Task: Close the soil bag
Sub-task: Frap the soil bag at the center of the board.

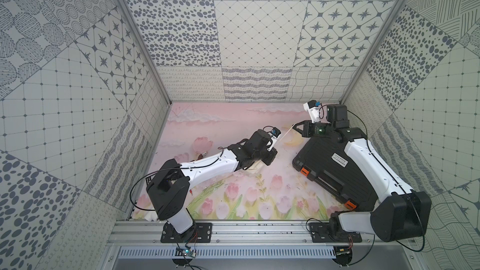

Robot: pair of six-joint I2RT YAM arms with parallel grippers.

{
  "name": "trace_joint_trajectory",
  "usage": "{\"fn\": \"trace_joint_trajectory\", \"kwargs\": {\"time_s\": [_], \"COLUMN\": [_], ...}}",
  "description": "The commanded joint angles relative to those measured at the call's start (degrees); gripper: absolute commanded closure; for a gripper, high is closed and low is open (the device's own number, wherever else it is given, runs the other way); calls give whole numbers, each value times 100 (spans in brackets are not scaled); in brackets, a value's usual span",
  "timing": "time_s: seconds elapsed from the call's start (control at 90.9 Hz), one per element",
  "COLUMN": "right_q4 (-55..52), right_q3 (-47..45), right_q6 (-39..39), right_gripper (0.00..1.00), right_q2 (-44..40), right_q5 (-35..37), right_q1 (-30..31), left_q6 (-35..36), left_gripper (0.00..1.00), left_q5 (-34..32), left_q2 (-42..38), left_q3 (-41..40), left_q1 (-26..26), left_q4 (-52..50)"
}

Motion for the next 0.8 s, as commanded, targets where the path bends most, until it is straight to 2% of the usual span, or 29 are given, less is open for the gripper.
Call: {"fn": "trace_joint_trajectory", "kwargs": {"time_s": [0.0, 0.154, 0.242, 0.517, 0.792], "right_q4": [2960, 2975, 2887, 2895, 2902], "right_q3": [525, 271, 293, 437, 844], "right_q6": [299, 233, 194, 156, 345], "right_gripper": [100, 100, 100, 100, 100], "right_q2": [-278, -486, -529, -471, -456], "right_q5": [1467, 1693, 1694, 1774, 1959], "right_q1": [-722, -726, -724, -722, -978], "left_q6": [-198, -506, -539, -477, -407], "left_gripper": [92, 95, 94, 91, 90], "left_q5": [-458, -904, -1131, -790, -1037], "left_q2": [31, 68, 40, 261, 578], "left_q3": [-239, -166, -161, -207, -159], "left_q1": [47, 476, 554, 558, 583], "left_q4": [-5175, -5402, -5569, -5749, -5805]}}
